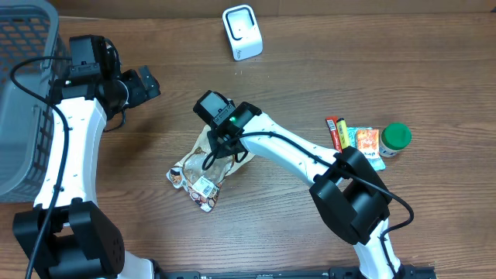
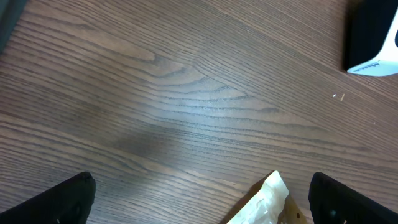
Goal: Scan the item barcode
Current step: 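Lower the right gripper and grasp the Pantree bag's top edge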
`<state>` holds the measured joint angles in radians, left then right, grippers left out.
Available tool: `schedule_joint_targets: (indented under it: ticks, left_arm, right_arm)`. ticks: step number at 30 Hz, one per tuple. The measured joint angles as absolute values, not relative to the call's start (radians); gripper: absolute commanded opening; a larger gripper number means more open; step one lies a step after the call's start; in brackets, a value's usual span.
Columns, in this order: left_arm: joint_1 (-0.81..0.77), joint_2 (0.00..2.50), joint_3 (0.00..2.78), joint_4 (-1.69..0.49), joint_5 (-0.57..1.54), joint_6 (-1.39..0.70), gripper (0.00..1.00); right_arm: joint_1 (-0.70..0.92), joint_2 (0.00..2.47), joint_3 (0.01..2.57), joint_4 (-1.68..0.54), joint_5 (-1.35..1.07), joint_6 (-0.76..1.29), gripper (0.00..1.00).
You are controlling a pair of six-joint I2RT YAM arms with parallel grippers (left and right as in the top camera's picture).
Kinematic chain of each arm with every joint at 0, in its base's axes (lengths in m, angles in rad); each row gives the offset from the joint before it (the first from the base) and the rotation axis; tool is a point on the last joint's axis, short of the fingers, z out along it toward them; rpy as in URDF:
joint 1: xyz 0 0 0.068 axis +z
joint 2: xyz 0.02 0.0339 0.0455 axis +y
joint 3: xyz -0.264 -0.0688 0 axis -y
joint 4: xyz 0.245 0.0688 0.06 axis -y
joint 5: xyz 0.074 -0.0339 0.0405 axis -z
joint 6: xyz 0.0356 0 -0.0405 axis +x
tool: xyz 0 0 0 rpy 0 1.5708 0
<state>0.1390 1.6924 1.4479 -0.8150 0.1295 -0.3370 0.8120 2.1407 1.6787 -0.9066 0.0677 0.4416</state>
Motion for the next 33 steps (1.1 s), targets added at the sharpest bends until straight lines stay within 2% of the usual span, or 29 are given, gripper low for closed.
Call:
schedule_joint_targets:
  ticks: [3, 12, 18, 26, 33]
  left_arm:
    - [0.139, 1.692, 1.448, -0.815, 0.13, -0.337, 1.0]
    - [0.139, 1.692, 1.448, -0.815, 0.13, -0.337, 1.0]
    - [0.139, 1.692, 1.448, -0.815, 0.13, -0.337, 1.0]
    - [0.139, 1.692, 1.448, -0.815, 0.13, -0.337, 1.0]
    - [0.139, 1.692, 1.448, -0.815, 0.13, -0.337, 1.0]
  right_arm:
    - [0.811, 2.141, 1.67, -0.899, 0.071, 0.442, 0.51]
    - [0.806, 2.141, 1.63, -0.961, 0.12, 0.448, 0.5]
    - [0.747, 2.141, 1.63, -1.036, 0.172, 0.545, 0.51]
    - [0.596, 2.141, 1.63, -1.056, 0.054, 0.603, 0.5]
    - [0.556, 2.09, 1.63, -1.082, -0.033, 0.569, 0.51]
